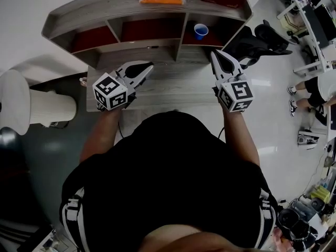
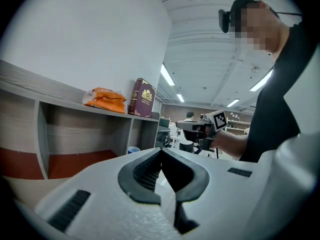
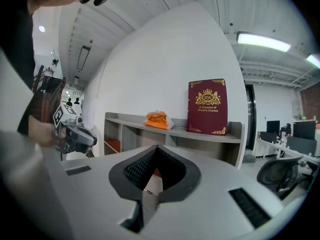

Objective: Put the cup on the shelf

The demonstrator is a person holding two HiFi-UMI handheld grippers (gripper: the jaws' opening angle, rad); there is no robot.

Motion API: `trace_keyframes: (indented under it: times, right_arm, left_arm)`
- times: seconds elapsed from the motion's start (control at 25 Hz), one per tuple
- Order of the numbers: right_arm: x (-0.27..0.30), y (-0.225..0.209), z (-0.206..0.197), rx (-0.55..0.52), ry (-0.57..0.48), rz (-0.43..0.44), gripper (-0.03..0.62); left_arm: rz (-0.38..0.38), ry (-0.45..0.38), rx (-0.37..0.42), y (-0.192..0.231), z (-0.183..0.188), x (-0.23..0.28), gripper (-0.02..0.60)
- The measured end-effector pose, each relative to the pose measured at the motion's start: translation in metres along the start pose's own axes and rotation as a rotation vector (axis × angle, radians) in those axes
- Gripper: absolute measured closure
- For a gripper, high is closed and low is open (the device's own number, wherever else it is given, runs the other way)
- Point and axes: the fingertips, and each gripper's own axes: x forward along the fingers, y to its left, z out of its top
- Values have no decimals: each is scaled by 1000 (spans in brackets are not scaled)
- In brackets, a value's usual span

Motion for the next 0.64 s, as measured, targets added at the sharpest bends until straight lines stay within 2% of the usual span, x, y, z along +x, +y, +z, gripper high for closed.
trace_keyframes:
  times: [0.16, 0.4, 0.64]
  right_arm:
    - [-5, 10, 3, -3, -3, 6, 586]
    - [-14, 18, 0, 9, 3, 6, 586]
    - [-24, 24, -10, 9, 24, -5, 586]
  left_arm:
    - [3, -12, -26, -2, 1, -8, 565]
    - [10, -17, -20, -8, 1, -14, 565]
    - [33, -21, 44, -16, 0, -20, 565]
